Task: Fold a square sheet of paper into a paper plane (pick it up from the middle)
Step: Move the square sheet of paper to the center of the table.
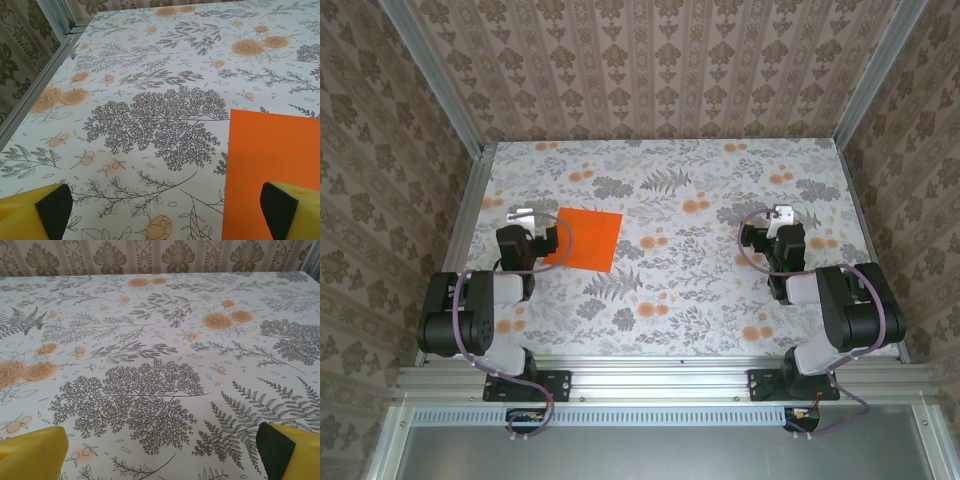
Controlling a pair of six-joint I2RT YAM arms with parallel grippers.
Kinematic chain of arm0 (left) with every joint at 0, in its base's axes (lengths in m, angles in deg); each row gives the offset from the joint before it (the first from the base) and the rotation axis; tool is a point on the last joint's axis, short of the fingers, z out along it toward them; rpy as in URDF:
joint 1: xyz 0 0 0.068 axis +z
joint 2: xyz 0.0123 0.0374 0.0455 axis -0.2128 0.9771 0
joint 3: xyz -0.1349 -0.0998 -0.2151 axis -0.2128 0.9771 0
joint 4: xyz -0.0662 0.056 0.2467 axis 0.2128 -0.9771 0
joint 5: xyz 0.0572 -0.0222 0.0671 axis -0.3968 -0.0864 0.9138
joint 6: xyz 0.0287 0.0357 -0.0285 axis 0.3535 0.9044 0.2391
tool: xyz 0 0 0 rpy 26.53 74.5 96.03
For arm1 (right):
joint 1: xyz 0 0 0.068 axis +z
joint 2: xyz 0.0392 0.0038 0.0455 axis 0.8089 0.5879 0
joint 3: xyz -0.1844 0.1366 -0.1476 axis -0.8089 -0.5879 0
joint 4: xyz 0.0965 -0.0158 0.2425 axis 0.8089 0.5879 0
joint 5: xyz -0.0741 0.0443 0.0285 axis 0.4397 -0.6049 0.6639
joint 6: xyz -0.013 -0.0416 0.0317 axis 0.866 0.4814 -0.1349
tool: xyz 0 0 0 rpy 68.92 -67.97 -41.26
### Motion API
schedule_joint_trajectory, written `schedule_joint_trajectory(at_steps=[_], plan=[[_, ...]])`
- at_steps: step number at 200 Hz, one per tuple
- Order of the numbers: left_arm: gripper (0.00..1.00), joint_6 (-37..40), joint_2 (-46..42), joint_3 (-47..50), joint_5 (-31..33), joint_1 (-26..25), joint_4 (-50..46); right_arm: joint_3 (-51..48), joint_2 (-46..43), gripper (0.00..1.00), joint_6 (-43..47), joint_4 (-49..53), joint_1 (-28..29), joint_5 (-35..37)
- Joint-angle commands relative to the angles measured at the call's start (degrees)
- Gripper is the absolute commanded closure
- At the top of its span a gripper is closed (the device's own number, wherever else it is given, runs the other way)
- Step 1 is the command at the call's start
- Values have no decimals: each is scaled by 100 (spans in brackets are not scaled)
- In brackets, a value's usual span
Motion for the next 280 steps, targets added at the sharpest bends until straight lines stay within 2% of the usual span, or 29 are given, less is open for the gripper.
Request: schedule_joint_trajectory(at_steps=[1, 244, 280], plan=[[0, 79, -28, -69, -75, 52, 10, 102, -5, 0, 40, -25, 27, -126], [0, 74, -41, -66, -73, 51, 10, 25, -16, 0, 73, -165, 52, -130], [0, 87, -32, -70, -59, 46, 10, -156, -321, 0, 174, -251, 105, -233]])
